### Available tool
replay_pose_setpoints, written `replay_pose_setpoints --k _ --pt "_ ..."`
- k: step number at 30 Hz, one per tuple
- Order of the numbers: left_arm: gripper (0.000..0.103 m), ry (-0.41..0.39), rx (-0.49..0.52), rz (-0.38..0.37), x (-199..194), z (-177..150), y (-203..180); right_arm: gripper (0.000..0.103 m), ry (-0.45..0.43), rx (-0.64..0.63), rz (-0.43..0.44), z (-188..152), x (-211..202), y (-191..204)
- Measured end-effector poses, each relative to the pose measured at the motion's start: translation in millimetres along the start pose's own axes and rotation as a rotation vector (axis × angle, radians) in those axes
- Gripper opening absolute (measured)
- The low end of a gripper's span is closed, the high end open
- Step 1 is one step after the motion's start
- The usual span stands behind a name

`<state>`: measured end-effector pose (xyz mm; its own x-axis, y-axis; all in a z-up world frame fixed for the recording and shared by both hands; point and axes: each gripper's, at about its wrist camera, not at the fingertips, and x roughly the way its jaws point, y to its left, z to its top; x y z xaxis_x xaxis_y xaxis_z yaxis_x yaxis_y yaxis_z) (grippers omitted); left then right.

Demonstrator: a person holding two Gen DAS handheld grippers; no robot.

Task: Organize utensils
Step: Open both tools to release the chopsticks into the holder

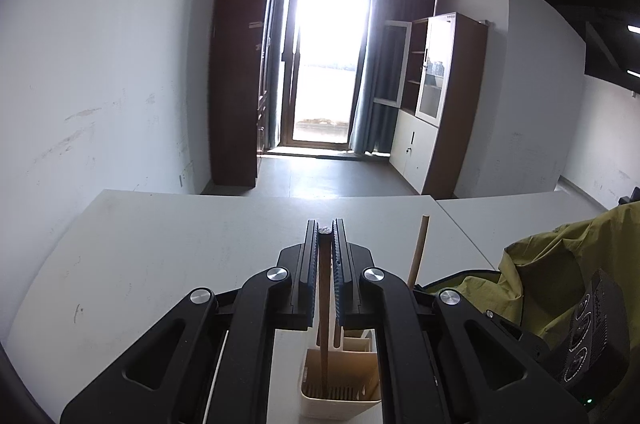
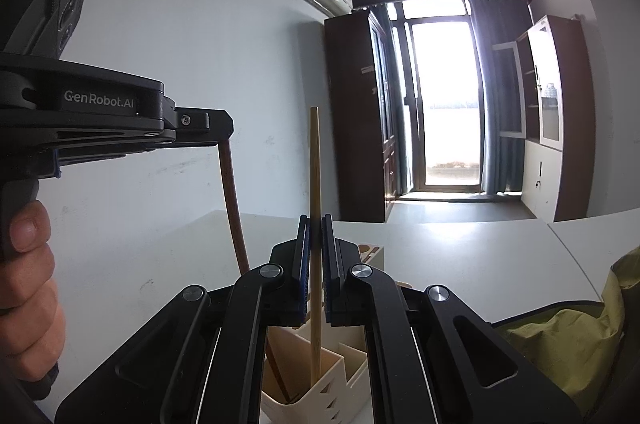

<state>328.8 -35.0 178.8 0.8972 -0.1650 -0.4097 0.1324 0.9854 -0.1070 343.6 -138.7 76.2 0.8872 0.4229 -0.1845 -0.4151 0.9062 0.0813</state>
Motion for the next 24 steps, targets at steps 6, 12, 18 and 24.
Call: replay_pose_setpoints --k 6,12,18,24 --pt "0.007 0.066 -0.008 0.030 12.2 -22.4 9.6 0.006 0.063 -0.010 0.026 -6.8 0.6 3.6" --pt "0.008 0.122 -0.048 0.015 12.8 -33.4 17.8 0.027 0.084 -0.017 0.052 -5.6 -4.0 9.1" --pt "0.041 0.073 -0.028 0.004 -27.5 -20.3 19.5 0.050 0.002 0.002 0.071 15.6 -38.7 13.8" --pt "0.089 0.019 0.015 0.027 -90.4 -30.3 31.2 0.074 -0.024 -0.009 0.118 21.6 -82.4 27.2"
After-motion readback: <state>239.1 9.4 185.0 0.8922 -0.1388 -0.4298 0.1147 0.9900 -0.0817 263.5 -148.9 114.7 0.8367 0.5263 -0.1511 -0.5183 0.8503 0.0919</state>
